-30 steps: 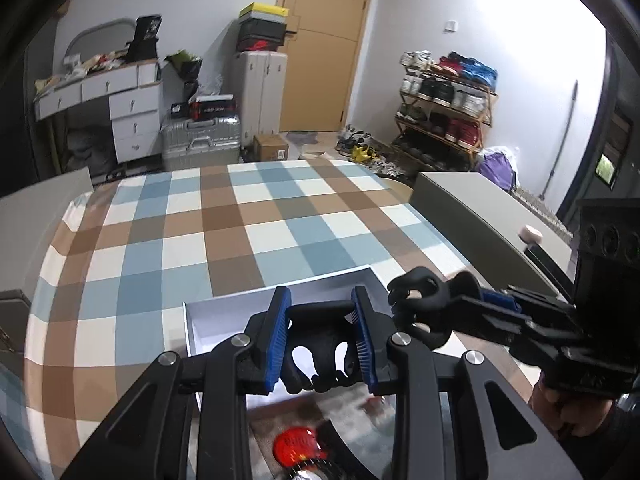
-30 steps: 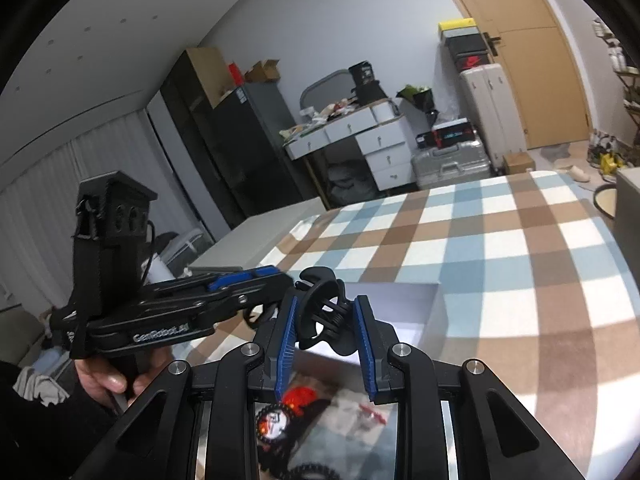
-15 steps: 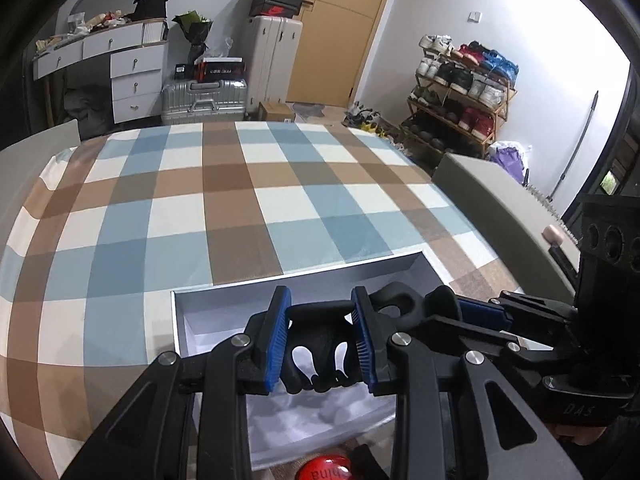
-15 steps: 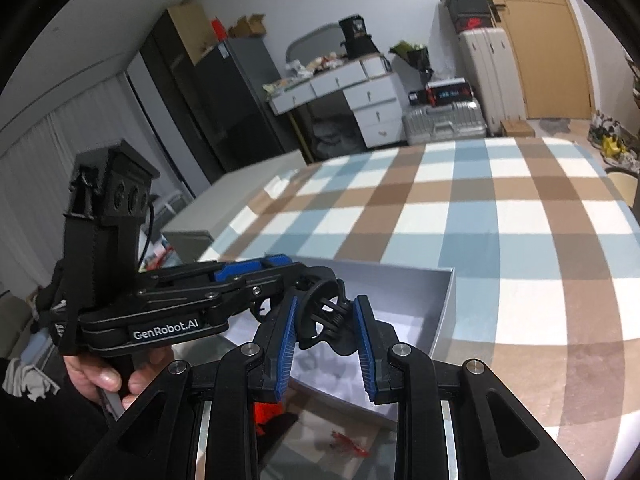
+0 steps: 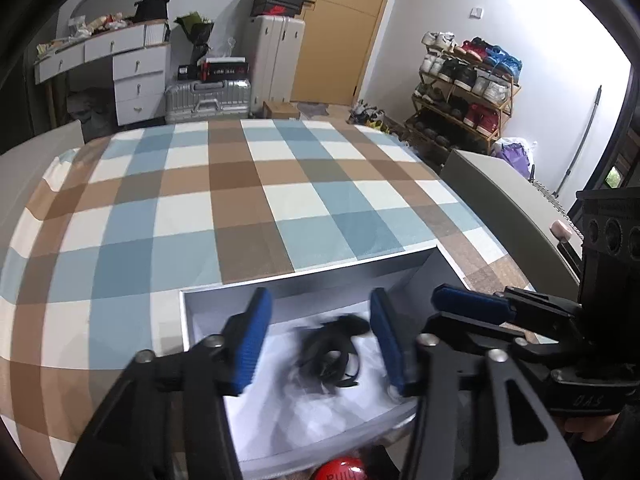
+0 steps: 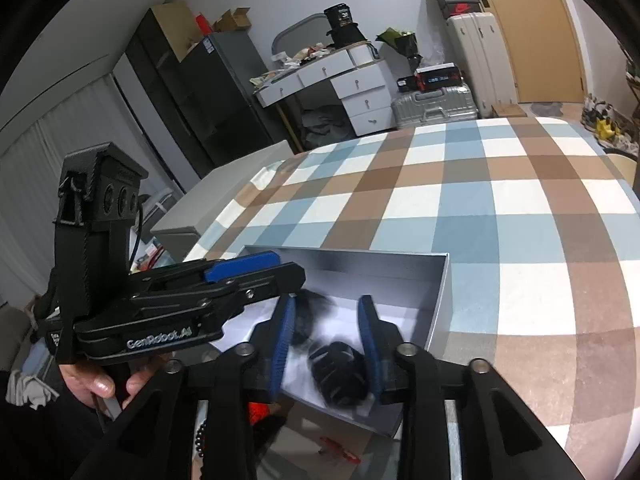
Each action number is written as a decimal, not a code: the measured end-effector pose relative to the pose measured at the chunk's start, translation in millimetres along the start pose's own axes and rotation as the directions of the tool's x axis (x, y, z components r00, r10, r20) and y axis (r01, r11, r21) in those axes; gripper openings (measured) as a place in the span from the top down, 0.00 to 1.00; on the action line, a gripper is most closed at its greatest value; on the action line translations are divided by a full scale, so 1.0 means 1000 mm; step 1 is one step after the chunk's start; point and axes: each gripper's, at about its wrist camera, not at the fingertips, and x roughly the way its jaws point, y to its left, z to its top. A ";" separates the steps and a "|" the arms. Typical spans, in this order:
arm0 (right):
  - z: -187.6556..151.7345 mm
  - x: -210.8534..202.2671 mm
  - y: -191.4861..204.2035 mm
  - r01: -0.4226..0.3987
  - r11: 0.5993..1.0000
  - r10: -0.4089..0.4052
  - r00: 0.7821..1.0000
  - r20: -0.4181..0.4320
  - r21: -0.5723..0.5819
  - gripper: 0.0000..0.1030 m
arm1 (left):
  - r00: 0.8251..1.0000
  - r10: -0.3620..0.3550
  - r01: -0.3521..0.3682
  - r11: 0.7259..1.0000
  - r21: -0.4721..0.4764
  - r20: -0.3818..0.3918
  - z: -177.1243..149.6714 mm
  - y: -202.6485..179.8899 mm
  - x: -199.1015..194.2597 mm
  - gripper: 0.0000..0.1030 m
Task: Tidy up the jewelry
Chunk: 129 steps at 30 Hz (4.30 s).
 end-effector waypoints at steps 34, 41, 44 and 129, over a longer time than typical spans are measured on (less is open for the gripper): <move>-0.022 -0.127 0.062 0.140 0.982 -0.096 0.948 0.304 -0.127 0.09 | 0.953 0.203 -0.198 0.979 -0.048 0.225 -0.022 -0.027 -0.090 0.18; -0.038 -0.141 0.074 0.142 0.976 -0.080 0.937 0.339 -0.163 0.00 | 0.944 0.224 -0.215 0.974 -0.064 0.243 -0.043 -0.030 -0.099 0.03; -0.045 -0.143 0.075 0.137 0.976 -0.073 0.937 0.341 -0.170 0.00 | 0.931 0.261 -0.241 0.965 -0.106 0.257 -0.057 -0.028 -0.104 0.01; -0.133 -0.091 0.037 0.080 0.983 -0.064 0.993 0.102 -0.167 0.55 | 0.951 0.026 0.091 0.928 0.360 -0.308 -0.089 -0.030 -0.016 0.13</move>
